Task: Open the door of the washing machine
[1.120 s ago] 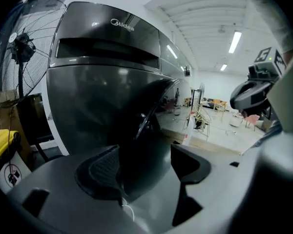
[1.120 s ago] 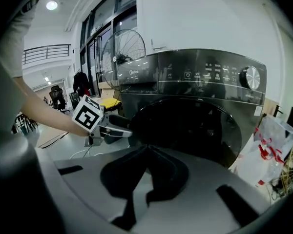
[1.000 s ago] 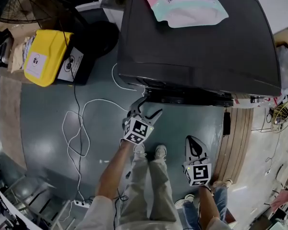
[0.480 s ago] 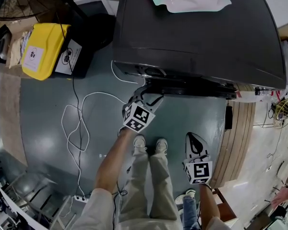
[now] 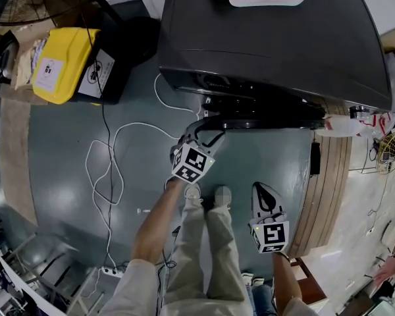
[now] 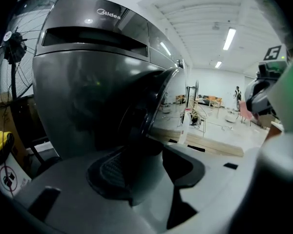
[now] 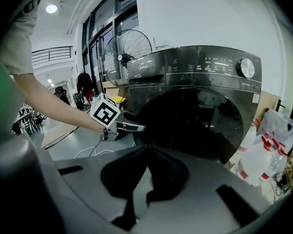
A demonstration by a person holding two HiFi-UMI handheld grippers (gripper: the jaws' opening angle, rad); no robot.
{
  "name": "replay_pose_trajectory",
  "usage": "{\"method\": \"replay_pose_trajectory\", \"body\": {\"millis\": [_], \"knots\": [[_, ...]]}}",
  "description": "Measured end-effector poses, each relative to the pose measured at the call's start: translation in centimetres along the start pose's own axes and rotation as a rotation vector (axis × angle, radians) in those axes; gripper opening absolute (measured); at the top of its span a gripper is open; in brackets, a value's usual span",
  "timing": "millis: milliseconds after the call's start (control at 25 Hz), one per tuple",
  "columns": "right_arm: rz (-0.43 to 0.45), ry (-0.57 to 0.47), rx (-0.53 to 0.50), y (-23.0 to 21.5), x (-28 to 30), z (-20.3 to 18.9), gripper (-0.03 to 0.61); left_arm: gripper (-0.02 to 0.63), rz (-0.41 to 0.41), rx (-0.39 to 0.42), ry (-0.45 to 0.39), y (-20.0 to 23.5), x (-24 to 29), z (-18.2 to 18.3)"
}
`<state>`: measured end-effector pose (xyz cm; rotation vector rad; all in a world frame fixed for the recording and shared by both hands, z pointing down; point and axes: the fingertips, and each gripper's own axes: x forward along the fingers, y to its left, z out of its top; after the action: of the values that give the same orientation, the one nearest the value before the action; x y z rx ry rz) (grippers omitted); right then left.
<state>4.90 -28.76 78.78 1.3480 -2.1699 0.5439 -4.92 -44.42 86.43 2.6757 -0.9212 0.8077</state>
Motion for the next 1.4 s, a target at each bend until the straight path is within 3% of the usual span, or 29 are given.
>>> {"method": "replay_pose_trajectory", "body": {"millis": [520,800,1400], "knots": [[0.001,-0.005,-0.005,0.6,-3.7,-1.4,-0.002,0.162,0.007,-0.056,0.043,-6.1,-3.7,-2.2],[-0.03,-0.023,0.03,-0.3,-4.5,-1.2,-0.002,0.132,-0.08,-0.038,0.099,-11.4,-5.8,-3.3],[-0.301,-0.031,0.211,-1.7,-9.2,-5.0,-0.002,0.098,-0.276,0.107,0.173,-16.9,-7.6,-4.2]]}}
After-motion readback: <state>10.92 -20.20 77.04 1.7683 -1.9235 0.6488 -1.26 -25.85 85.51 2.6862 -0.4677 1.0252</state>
